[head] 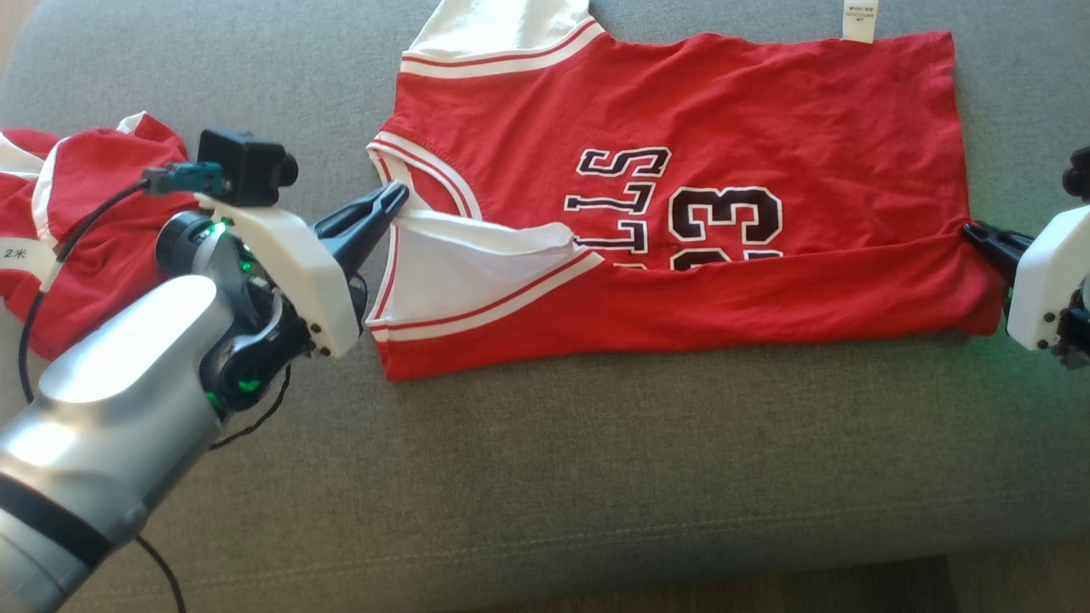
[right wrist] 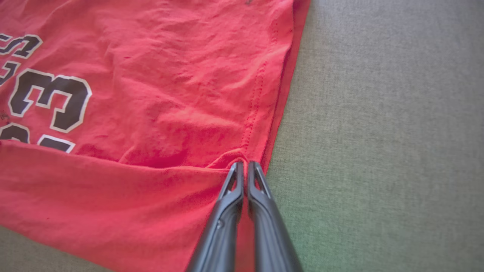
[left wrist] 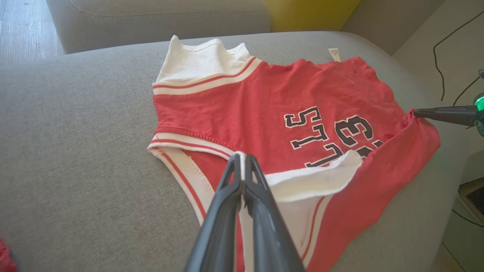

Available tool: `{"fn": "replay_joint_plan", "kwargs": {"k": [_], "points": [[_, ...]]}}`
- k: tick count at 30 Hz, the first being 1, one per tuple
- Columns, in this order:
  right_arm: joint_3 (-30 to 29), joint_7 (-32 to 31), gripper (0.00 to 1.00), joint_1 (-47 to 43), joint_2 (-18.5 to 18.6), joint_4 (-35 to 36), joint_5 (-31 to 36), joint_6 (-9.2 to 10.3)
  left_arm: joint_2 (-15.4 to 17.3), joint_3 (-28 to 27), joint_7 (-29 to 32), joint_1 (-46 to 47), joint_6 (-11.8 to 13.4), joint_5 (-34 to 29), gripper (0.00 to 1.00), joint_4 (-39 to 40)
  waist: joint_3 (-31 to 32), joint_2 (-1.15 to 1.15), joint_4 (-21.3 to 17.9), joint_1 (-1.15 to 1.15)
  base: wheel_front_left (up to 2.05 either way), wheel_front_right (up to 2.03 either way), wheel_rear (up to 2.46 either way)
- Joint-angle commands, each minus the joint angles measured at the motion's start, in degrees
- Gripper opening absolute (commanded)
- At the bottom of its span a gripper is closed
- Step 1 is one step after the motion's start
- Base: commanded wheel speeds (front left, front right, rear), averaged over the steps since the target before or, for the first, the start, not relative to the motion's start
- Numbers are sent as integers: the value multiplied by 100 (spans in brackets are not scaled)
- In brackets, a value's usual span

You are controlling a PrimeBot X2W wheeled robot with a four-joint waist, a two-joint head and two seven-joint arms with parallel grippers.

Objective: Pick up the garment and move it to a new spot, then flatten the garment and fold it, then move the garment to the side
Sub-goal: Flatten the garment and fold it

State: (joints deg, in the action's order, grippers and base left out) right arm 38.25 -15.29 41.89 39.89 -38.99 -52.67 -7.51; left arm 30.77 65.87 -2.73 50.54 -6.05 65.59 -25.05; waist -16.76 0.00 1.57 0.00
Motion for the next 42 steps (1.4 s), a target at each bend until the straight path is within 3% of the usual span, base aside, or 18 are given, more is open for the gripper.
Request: {"fn": "replay_joint_plan", "kwargs": {"k": [1, 7, 8, 9, 10, 11, 12, 15, 19, 23, 26, 30, 31, 35, 40, 42], "points": [[26, 94, 0, 48, 136, 76, -46, 2, 135, -313, -86, 358, 26, -37, 0, 14, -7, 0, 0, 0, 0, 0, 0], [128, 182, 0, 97, 102, -32, -158, 2, -78, -306, -193, 440, 52, -80, 0, -343, -19, 0, -7, 0, 0, 0, 0], [130, 222, 22, 107, 90, -54, -180, 2, -125, -322, -236, 448, 87, -85, 0, -419, -18, 0, -10, 0, 0, 0, 0], [120, 320, 72, 128, 86, -86, -166, 2, -172, -335, -273, 453, 124, -85, 0, -499, -18, 0, -12, 0, 0, 0, 0], [71, 382, 100, 143, 60, -191, -187, 2, -219, -359, -318, 454, 196, -85, 12, -591, -14, 0, -15, 0, 0, 0, 0], [66, 457, 100, 166, 28, -244, -166, 2, -266, -369, -369, 460, 257, -105, 75, -680, -6, 0, -19, 0, 0, 0, 0], [52, 523, 100, 184, -11, -300, -166, 2, -306, -380, -411, 456, 312, -112, 100, -775, 6, 0, -26, 0, 0, 0, 0], [-174, 920, 100, 217, -188, -494, -292, 2, -400, -481, -790, 430, 627, -223, 100, -1050, 73, 0, -43, 0, 0, 0, 0], [-381, 1732, 100, 138, -346, -560, -235, 2, -591, -1185, -1203, 192, 1168, -143, 100, -1125, 171, 0, -53, 0, 0, 0, 0], [-584, 2687, 100, -96, -505, -413, -4, 2, -835, -2978, -1223, -453, 1612, -782, 100, -218, 288, 0, -39, 0, 0, 0, 0], [-878, 2985, 100, -334, -651, -152, 363, 2, -1230, -4093, -1225, -1414, 1726, -1539, 100, 608, 411, 0, -57, 0, 0, 0, 0], [-2128, 3024, 100, -841, -1063, 641, 1239, 2, -1916, -5031, -1225, -2560, 1642, -2449, 100, 1408, 585, 0, -87, 0, 0, 0, 0], [-2128, 3024, 100, -841, -1063, 641, 1239, 2, -1916, -5031, -1225, -2560, 1642, -2449, 100, 1408, 585, 0, -87, 0, 0, 0, 0], [-3336, 3027, 100, -1949, -1966, 1737, 2316, 2, -2549, -5512, -1226, -3424, 1213, -2972, 100, 1617, 739, 0, -66, 0, 0, 0, 0], [-4328, 3028, 100, -3062, -3302, 2828, 3195, 2, -2782, -5713, -1226, -4020, 905, -3267, 100, 1364, 797, 0, -100, 0, 0, 0, 0], [-4410, 3028, 100, -3188, -3481, 2961, 3273, 2, -2785, -5639, -1226, -4041, 945, -3279, 100, 1282, 797, 0, -120, 0, 0, 0, 0]]}}
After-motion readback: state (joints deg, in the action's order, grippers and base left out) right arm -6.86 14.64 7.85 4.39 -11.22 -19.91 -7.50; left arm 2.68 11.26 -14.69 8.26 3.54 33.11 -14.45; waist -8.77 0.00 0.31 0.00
